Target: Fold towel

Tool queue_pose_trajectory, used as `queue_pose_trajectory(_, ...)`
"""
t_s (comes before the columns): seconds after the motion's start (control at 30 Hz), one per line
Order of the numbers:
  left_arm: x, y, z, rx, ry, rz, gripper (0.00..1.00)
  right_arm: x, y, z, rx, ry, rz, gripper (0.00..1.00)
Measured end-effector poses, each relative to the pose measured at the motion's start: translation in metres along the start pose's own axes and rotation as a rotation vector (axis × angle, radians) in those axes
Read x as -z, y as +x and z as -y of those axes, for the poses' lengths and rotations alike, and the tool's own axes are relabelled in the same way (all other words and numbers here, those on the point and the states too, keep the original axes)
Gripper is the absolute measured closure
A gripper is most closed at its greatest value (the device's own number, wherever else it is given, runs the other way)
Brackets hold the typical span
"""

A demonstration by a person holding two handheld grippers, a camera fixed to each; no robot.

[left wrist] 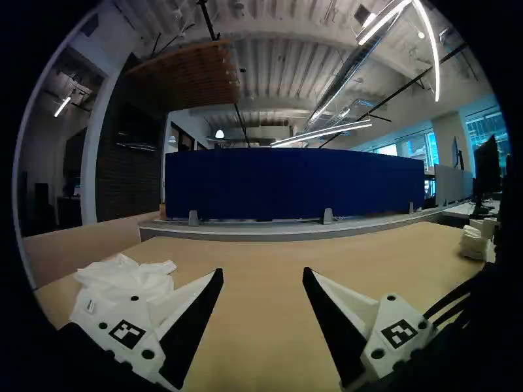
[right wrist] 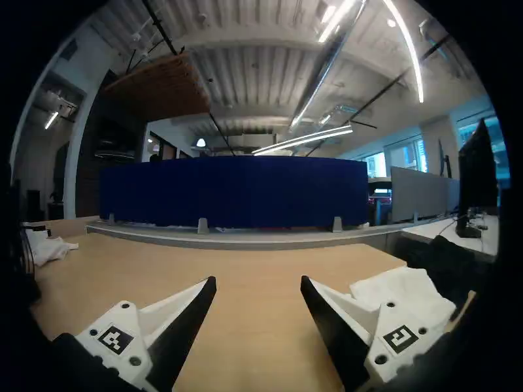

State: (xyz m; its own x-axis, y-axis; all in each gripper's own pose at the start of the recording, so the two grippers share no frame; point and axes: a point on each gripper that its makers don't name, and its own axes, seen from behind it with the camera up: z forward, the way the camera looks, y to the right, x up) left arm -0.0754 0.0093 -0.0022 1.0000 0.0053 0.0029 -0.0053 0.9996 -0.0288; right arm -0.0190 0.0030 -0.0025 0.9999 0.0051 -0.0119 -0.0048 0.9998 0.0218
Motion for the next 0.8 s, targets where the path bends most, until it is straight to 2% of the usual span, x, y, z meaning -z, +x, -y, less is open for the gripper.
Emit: queue_pose_trajectory(0.8,-0.0016,-0.0001,-0.001,0.001,0.0,0.0,0.1,0.0001,0.0013,0.0009,0.0,0.0,0.0,0.0)
